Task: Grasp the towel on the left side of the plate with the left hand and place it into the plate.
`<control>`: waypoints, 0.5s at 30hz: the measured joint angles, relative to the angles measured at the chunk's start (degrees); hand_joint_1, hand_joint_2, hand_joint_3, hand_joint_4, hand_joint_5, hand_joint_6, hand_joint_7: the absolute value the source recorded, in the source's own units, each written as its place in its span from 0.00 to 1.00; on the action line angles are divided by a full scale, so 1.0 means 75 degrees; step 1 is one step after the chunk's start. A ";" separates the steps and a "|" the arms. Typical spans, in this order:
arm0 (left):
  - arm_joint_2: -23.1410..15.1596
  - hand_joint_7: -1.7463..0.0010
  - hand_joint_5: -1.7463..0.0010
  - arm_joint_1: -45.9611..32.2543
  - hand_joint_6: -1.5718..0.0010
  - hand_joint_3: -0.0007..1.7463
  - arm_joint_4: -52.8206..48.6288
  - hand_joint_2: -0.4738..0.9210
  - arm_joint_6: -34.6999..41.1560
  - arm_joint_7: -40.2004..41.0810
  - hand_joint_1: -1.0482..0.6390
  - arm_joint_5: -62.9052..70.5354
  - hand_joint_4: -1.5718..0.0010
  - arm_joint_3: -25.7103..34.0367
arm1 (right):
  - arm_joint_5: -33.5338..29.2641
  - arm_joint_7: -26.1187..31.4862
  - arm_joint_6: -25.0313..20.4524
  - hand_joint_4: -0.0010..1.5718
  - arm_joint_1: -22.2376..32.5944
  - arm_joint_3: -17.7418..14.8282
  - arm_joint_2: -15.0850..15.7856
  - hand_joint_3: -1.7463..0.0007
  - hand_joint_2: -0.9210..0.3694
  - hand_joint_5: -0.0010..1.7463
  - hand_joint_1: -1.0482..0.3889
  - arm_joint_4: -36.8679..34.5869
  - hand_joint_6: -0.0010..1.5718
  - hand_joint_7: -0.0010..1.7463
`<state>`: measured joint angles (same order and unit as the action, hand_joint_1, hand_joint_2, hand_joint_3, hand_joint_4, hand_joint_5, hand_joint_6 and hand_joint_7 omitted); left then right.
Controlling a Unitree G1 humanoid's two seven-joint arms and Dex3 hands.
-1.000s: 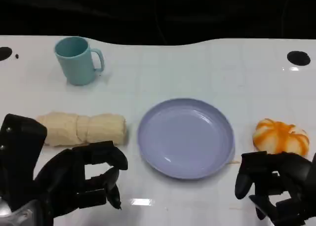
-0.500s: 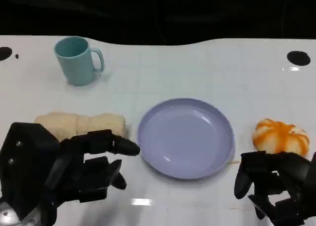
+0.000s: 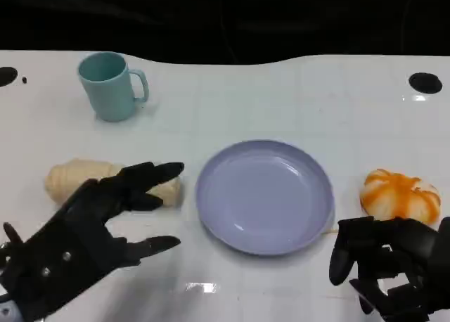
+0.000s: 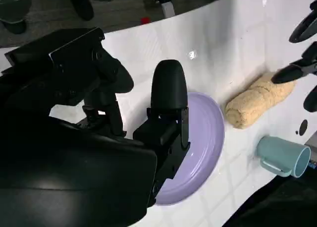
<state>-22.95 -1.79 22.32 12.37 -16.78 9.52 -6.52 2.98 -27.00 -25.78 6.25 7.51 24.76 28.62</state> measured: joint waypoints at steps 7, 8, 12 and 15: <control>-0.0631 1.00 0.80 0.0713 0.85 0.01 -0.0360 1.00 -0.0256 0.0024 0.26 0.2132 0.88 -0.0522 | 0.0000 0.0037 -0.0003 0.44 -0.0009 0.0000 -0.0023 0.39 0.24 0.97 0.78 0.0012 0.43 0.82; -0.0719 1.00 0.81 0.0840 0.85 0.01 -0.0453 1.00 -0.0238 0.0024 0.26 0.2432 0.88 -0.0615 | 0.0001 0.0038 -0.0002 0.44 -0.0010 0.0000 -0.0028 0.39 0.24 0.96 0.78 0.0014 0.43 0.82; -0.0802 1.00 0.82 0.1399 0.87 0.01 -0.0938 1.00 -0.0075 -0.0021 0.25 0.3463 0.88 -0.1047 | -0.0002 0.0047 0.0002 0.44 -0.0003 0.0002 -0.0034 0.40 0.24 0.96 0.78 0.0023 0.43 0.82; -0.0803 0.99 0.82 0.1769 0.85 0.01 -0.1526 1.00 -0.0080 -0.0019 0.25 0.4014 0.86 -0.1340 | -0.0003 0.0052 0.0001 0.44 0.0004 0.0002 -0.0035 0.40 0.24 0.96 0.78 0.0038 0.43 0.82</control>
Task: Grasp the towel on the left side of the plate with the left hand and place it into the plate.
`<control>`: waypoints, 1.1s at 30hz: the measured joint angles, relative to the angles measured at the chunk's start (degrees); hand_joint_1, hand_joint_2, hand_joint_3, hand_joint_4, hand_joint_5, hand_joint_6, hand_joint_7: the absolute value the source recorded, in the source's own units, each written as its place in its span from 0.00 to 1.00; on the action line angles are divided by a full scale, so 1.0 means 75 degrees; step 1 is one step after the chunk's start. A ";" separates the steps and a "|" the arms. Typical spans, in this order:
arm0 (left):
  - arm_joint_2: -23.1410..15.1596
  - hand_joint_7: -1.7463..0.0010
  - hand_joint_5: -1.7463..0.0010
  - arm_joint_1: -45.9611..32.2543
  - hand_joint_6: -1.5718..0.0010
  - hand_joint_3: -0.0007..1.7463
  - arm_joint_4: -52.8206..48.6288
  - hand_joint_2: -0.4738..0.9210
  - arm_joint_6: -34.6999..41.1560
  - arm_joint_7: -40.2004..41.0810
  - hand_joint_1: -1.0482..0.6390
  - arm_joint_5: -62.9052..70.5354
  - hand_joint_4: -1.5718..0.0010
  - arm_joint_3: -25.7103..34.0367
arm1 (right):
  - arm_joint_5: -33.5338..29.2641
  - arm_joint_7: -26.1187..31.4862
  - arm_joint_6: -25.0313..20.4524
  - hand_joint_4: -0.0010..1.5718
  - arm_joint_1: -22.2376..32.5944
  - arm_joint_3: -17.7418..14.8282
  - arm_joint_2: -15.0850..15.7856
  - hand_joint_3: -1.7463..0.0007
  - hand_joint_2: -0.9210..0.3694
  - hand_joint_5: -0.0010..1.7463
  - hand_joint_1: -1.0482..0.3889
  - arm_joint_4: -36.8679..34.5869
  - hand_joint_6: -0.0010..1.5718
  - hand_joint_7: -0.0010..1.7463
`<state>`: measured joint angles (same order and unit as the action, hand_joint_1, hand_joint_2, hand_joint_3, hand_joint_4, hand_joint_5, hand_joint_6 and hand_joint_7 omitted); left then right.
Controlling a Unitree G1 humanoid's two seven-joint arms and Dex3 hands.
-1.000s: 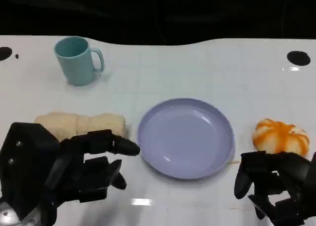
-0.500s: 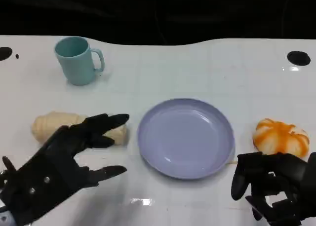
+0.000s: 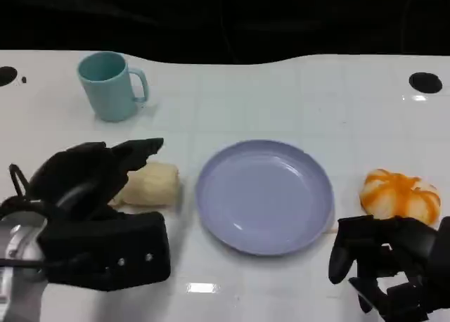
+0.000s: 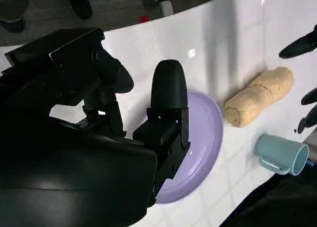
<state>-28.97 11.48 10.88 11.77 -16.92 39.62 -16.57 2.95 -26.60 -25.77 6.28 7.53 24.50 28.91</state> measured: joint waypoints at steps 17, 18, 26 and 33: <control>0.0496 1.00 0.91 0.1918 0.81 0.00 -0.3847 0.99 -0.0479 0.0602 0.26 0.1446 0.78 -0.1324 | -0.0003 0.0008 -0.0008 0.44 0.0019 0.0007 0.0000 0.40 0.25 0.97 0.78 0.0085 0.43 0.82; 0.0580 1.00 0.91 0.2074 0.81 0.00 -0.4153 0.99 -0.0504 0.0654 0.27 0.1461 0.78 -0.1396 | -0.0001 0.0008 -0.0008 0.44 0.0018 0.0011 -0.0001 0.40 0.25 0.96 0.78 0.0092 0.43 0.82; 0.1119 0.99 0.92 0.2971 0.79 0.02 -0.6327 1.00 -0.0843 0.1188 0.31 0.1322 0.73 -0.1599 | -0.0003 0.0011 -0.0004 0.44 0.0050 0.0014 -0.0002 0.39 0.25 0.96 0.78 0.0116 0.43 0.82; 0.1356 0.91 0.33 0.3383 0.38 0.09 -0.8012 1.00 -0.1565 0.2276 0.47 0.0965 0.51 -0.1632 | -0.0003 0.0012 -0.0031 0.44 0.0056 0.0016 -0.0001 0.39 0.24 0.96 0.78 0.0179 0.43 0.81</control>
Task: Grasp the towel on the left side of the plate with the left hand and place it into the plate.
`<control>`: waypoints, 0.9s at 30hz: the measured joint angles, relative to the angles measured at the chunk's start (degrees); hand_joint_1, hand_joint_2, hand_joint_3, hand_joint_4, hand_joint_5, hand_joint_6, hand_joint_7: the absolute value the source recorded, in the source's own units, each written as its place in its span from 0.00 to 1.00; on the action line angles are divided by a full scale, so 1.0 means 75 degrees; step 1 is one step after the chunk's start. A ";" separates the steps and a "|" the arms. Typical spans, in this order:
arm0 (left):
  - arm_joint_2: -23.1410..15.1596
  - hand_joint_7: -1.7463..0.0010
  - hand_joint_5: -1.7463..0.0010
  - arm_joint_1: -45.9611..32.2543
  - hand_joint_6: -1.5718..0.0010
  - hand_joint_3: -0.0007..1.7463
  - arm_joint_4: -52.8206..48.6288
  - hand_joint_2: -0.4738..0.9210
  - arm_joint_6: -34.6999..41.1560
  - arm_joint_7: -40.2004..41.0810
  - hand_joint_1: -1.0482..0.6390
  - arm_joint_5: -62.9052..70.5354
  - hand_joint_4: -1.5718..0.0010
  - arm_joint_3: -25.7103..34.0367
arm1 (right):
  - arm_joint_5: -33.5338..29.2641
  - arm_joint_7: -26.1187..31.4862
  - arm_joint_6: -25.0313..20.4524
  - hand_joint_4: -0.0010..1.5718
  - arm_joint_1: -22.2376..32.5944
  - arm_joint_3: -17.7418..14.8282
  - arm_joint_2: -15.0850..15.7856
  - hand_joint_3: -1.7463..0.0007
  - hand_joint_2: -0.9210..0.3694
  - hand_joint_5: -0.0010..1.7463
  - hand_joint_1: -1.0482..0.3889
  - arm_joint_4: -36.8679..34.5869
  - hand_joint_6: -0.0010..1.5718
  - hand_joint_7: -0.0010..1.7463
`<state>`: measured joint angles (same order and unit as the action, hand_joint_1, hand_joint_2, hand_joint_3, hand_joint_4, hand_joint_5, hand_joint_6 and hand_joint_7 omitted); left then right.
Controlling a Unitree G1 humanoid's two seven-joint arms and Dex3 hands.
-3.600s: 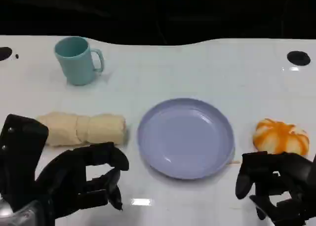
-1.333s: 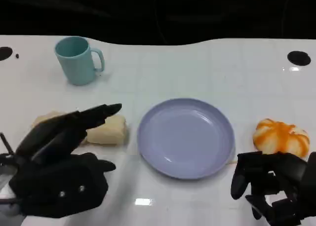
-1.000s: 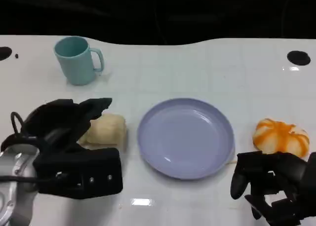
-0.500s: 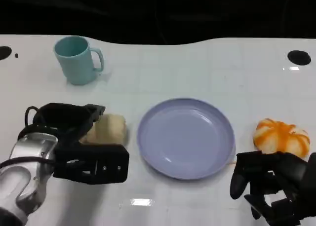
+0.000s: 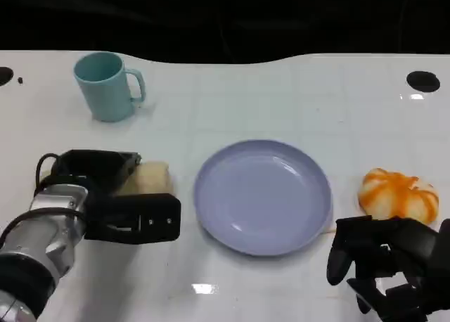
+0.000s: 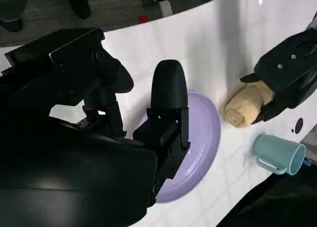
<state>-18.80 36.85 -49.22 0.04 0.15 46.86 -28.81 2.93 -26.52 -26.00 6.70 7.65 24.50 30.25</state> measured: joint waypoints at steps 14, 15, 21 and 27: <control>0.0013 0.01 0.00 0.0195 0.64 0.19 -0.1184 1.00 -0.1320 0.1396 0.49 -0.0365 0.50 -0.0014 | 0.0006 -0.0001 -0.0117 0.44 -0.0001 -0.0007 0.0000 0.40 0.24 0.96 0.78 0.0053 0.43 0.81; 0.0013 0.00 0.00 0.0160 0.66 0.18 -0.1147 0.99 -0.1307 0.1522 0.49 -0.0365 0.50 -0.0001 | 0.0006 -0.0001 -0.0117 0.44 0.0000 -0.0007 0.0000 0.40 0.24 0.96 0.78 0.0053 0.43 0.81; 0.0020 0.00 0.00 -0.0016 0.66 0.17 -0.0641 0.99 -0.1310 0.2247 0.49 -0.0587 0.48 0.0280 | 0.0007 -0.0005 -0.0110 0.44 0.0004 -0.0010 0.0001 0.39 0.25 0.96 0.78 0.0053 0.43 0.81; 0.0096 0.00 0.00 -0.0154 0.63 0.40 0.0543 0.84 -0.1669 0.2440 0.48 -0.0949 0.48 0.0564 | 0.0007 -0.0017 -0.0067 0.44 0.0004 -0.0011 0.0003 0.39 0.25 0.96 0.77 0.0049 0.43 0.81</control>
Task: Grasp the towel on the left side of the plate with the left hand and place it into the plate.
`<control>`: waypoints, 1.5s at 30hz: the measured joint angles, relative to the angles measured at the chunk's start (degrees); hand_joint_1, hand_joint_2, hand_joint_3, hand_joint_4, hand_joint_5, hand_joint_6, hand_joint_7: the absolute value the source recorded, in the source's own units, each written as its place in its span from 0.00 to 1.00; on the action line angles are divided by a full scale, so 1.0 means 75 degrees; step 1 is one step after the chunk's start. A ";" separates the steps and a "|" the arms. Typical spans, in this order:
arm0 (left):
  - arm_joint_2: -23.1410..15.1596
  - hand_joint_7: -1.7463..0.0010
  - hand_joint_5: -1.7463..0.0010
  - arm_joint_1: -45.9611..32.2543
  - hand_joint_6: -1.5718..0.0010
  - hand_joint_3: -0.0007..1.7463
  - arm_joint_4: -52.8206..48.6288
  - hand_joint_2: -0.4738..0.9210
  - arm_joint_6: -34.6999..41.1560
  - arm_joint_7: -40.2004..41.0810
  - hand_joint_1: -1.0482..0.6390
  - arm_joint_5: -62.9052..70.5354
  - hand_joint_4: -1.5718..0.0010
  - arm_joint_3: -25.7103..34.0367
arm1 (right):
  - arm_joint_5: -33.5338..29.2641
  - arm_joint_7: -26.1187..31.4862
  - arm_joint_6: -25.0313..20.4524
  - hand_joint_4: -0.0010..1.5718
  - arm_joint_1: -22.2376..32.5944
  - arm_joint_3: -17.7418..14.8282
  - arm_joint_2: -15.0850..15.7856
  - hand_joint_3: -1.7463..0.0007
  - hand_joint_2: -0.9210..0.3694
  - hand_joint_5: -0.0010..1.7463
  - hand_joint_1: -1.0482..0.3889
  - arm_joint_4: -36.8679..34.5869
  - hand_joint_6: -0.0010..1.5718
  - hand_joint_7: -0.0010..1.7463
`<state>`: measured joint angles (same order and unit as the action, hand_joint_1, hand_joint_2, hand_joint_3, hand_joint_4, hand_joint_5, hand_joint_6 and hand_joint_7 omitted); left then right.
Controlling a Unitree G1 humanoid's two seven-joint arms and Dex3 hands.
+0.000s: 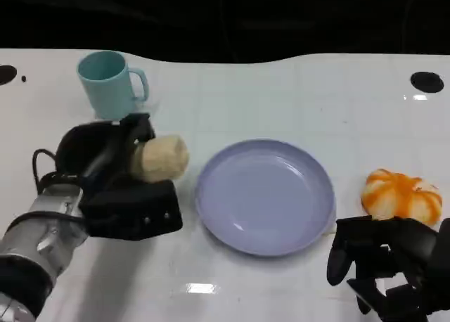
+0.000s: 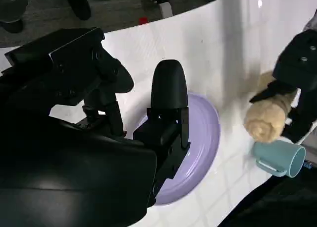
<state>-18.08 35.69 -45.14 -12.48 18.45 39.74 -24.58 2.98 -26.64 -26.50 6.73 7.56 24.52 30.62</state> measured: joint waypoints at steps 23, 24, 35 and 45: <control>0.1302 0.15 0.00 -0.0299 0.53 0.39 0.2136 0.81 0.0474 -0.1682 0.50 0.0408 0.46 -0.0897 | -0.0001 -0.0013 -0.0010 0.44 0.0006 -0.0006 0.0015 0.39 0.25 0.97 0.78 0.0003 0.43 0.82; 0.1371 0.16 0.00 -0.0286 0.53 0.39 0.2101 0.83 0.0514 -0.1722 0.50 0.0422 0.46 -0.0934 | -0.0001 -0.0013 -0.0010 0.44 0.0007 -0.0006 0.0017 0.39 0.25 0.97 0.78 0.0003 0.43 0.82; 0.1808 0.86 0.52 -0.0057 0.53 0.11 0.1656 0.98 0.0787 -0.1984 0.46 0.0460 0.62 -0.1121 | 0.0003 -0.0019 -0.0028 0.44 0.0011 -0.0006 0.0027 0.39 0.24 0.97 0.77 0.0004 0.43 0.82; 0.1426 1.00 0.82 -0.0013 0.88 0.02 0.2021 1.00 0.1077 -0.2810 0.21 0.0902 0.90 -0.1339 | 0.0005 -0.0052 -0.0030 0.43 0.0011 -0.0007 0.0040 0.40 0.24 0.96 0.77 0.0010 0.42 0.82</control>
<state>-7.38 35.59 -29.98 -4.40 -2.63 46.51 -34.63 3.02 -27.04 -26.73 6.81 7.51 24.82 30.69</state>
